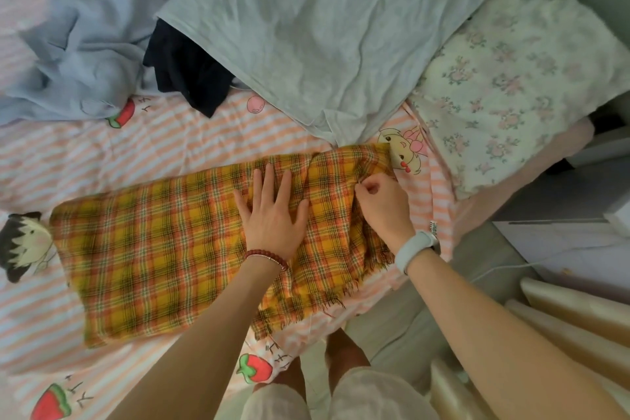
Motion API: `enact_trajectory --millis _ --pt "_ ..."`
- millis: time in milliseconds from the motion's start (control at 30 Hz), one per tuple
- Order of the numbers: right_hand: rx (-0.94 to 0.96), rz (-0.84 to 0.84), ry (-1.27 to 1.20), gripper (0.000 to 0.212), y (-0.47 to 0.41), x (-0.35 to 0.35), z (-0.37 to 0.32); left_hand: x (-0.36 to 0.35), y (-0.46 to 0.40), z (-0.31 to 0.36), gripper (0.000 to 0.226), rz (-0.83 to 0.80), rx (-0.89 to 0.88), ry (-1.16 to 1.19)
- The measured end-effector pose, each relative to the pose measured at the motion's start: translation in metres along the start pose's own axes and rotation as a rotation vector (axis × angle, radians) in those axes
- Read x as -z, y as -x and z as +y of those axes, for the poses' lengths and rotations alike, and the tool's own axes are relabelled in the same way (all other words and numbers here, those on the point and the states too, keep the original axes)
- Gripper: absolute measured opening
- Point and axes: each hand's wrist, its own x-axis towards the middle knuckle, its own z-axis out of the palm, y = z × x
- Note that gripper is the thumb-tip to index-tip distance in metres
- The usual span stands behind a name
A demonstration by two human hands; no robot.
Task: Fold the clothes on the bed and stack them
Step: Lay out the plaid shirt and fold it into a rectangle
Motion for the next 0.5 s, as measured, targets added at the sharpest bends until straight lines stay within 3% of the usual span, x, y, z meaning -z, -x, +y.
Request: enact_trajectory --millis 133,267,400,500 --pt "-0.198 0.040 -0.455 0.020 -0.006 0.009 -0.003 0.000 -0.006 0.001 0.054 0.037 0.013 0.042" --pt "-0.301 0.177 -0.697 0.016 -0.004 0.024 0.010 0.000 -0.010 -0.005 0.052 0.033 0.108 0.168" --pt "-0.336 0.200 -0.579 0.016 0.002 0.022 0.024 -0.001 -0.011 -0.014 0.053 -0.008 0.114 0.233" --pt "-0.225 0.284 -0.409 0.008 -0.001 0.020 0.015 0.002 -0.013 -0.017 0.056 -0.016 0.144 0.221"
